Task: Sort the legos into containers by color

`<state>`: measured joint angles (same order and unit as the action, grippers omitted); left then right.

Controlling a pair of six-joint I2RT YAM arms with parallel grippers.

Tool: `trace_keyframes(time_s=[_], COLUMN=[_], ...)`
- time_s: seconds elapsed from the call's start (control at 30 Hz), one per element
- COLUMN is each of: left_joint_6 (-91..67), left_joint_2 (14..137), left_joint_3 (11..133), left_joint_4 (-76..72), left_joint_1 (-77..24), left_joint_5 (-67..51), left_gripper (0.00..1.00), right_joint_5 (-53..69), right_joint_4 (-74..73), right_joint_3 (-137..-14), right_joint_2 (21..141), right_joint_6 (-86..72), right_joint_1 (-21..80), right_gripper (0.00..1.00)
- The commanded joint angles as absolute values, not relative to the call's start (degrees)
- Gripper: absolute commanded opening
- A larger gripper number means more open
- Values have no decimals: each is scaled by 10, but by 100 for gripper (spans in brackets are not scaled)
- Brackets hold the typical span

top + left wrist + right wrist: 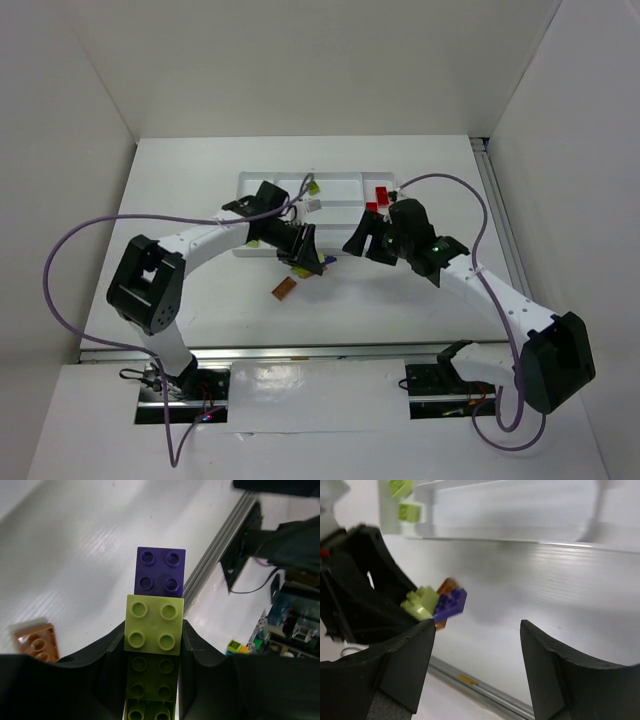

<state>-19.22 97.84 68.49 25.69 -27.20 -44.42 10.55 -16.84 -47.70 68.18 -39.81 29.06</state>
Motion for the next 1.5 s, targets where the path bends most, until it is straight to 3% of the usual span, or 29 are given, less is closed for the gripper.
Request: trace_keyframes(time_s=[0.0,0.27,0.37,0.6,0.8,0.87,0.9,0.97,1.0,1.03,1.37,1.47], left_joint_6=[-182,-200,-200,-221,-221,-221,-221,-226,-226,-226,-215,-229], left_joint_2=[1005,1048,1062,1042,1032,1038,1045,1045,1045,1045,977,965], left_joint_3=[676,710,718,691,657,651,644,644,638,638,651,651], left_joint_4=[241,212,212,161,104,104,96,88,88,88,152,163], left_joint_1=[-318,-373,-398,-477,-529,-535,-535,-540,-541,-541,-541,-520], left_joint_5=[-403,-336,-267,27,132,150,150,150,150,145,113,85], left_gripper=[0,0,0,0,0,8,28,46,64,69,72,78], right_joint_5=[-28,-90,-105,-127,-120,-113,-113,-112,-112,-112,-118,-123], right_joint_4=[-234,-286,-299,-310,-310,-305,-300,-300,-300,-300,-311,-311], right_joint_3=[-469,-452,-447,-446,-440,-440,-440,-440,-440,-440,-435,-435], right_joint_2=[636,594,587,569,574,574,580,580,585,585,572,572], right_joint_6=[-399,-410,-410,-416,-416,-410,-404,-404,-399,-399,-399,-399], right_joint_1=[279,266,266,261,261,261,261,261,261,261,256,256], right_gripper=[76,76,76,76,76,76,77,77,77,77,77,77])
